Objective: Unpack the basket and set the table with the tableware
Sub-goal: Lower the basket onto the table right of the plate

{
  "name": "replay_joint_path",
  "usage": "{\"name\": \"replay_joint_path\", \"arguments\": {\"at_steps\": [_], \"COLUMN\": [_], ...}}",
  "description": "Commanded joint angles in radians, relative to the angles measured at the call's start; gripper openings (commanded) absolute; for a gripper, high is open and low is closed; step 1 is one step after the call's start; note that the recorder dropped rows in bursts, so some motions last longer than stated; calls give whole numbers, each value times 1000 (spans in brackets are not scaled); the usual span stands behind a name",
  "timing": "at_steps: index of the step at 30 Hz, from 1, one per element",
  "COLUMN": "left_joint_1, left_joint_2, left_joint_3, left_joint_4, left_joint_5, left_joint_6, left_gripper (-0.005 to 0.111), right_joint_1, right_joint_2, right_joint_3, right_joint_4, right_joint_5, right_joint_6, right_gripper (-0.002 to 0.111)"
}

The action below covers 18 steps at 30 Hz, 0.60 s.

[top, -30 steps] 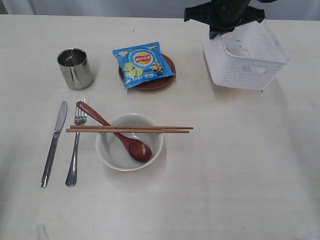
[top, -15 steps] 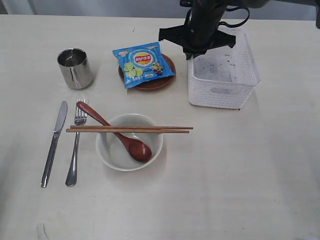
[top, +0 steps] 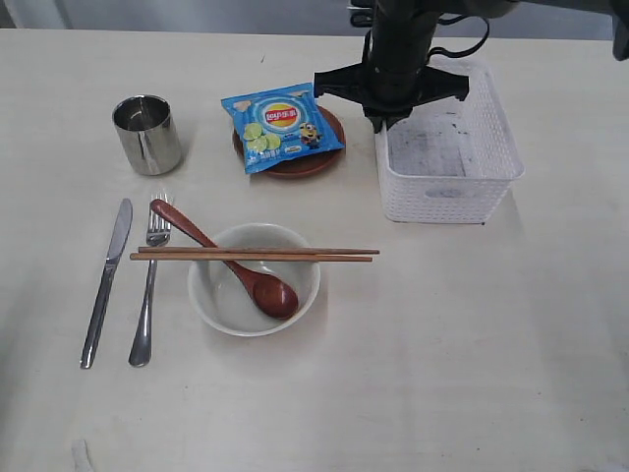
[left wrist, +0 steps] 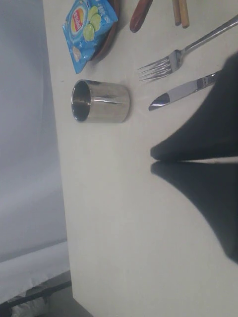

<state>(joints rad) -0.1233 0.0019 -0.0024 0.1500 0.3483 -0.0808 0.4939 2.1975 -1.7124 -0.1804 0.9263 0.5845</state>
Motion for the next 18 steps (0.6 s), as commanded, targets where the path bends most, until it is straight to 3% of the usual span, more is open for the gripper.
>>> {"name": "replay_joint_path", "arguments": {"at_steps": [1, 18], "left_joint_1": [-5, -5], "left_joint_2": [-2, -2], "left_joint_3": [2, 2], "left_joint_4": [4, 4], "left_joint_5": [-1, -1], "left_joint_6": [-2, -2], "left_gripper": [0, 0], "right_joint_1": [12, 43], "right_joint_2": [7, 7], "right_joint_3": [4, 4], "right_joint_4": [26, -8], "right_joint_5": [58, 95], "right_joint_6": [31, -33], "right_gripper": [-1, 0]}}
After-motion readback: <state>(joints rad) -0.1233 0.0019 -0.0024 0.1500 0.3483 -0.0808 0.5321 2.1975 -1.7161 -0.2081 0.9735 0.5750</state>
